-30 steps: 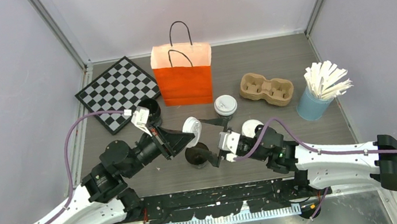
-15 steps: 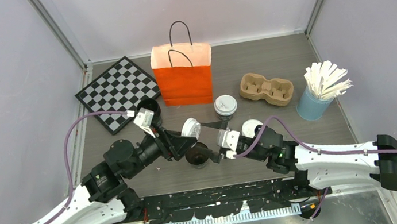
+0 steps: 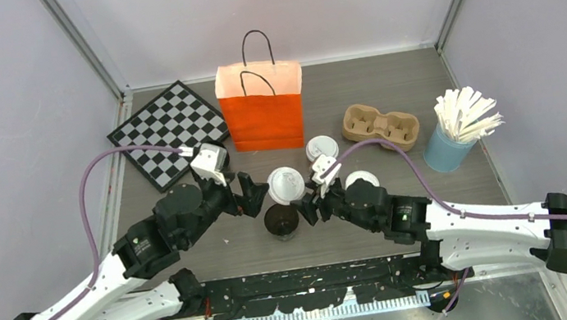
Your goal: Pack the takeout coffee
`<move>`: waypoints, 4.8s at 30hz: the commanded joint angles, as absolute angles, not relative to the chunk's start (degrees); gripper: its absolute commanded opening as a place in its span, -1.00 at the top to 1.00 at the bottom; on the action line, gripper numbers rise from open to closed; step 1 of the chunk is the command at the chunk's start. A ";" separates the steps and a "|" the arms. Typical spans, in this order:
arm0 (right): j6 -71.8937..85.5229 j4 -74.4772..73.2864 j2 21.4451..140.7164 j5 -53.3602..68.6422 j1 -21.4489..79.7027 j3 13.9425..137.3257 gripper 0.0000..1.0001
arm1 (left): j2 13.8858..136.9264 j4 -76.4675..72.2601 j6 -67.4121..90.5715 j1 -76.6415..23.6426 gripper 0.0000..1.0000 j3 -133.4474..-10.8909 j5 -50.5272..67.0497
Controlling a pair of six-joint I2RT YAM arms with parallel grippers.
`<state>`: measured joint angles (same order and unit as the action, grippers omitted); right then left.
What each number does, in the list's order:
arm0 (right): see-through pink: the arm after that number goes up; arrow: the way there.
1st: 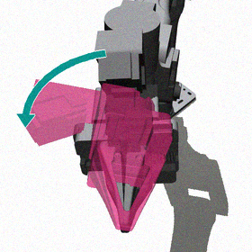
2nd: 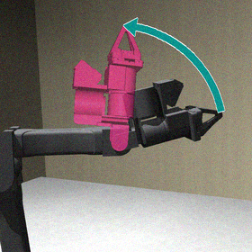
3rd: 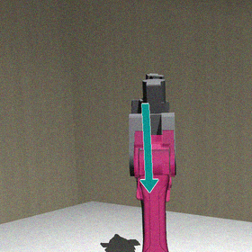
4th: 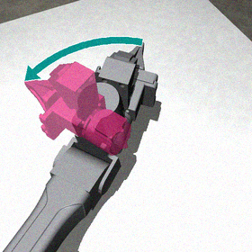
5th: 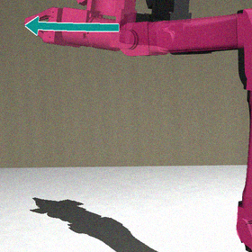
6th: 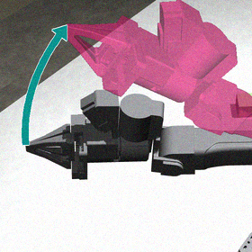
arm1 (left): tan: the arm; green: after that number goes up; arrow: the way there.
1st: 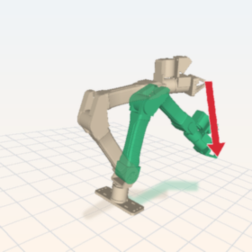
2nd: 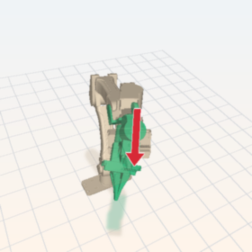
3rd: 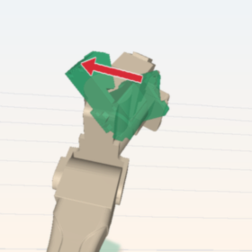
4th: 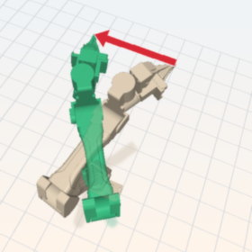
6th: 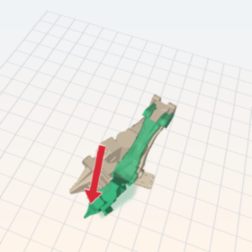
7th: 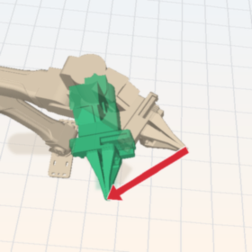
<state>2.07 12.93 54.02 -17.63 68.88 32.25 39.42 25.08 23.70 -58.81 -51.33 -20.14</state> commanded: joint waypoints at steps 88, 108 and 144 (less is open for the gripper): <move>37.42 -14.00 72.39 -39.60 65.68 59.81 1.00 | 54.78 22.87 31.69 -23.10 -0.09 -49.82 22.83; 37.57 -11.48 74.61 -37.47 65.81 59.98 0.98 | 59.33 24.33 25.05 -28.74 0.16 -50.02 13.85; -27.97 38.33 39.60 9.15 65.82 20.68 -0.74 | 54.12 15.32 41.66 -20.30 1.00 -52.09 53.99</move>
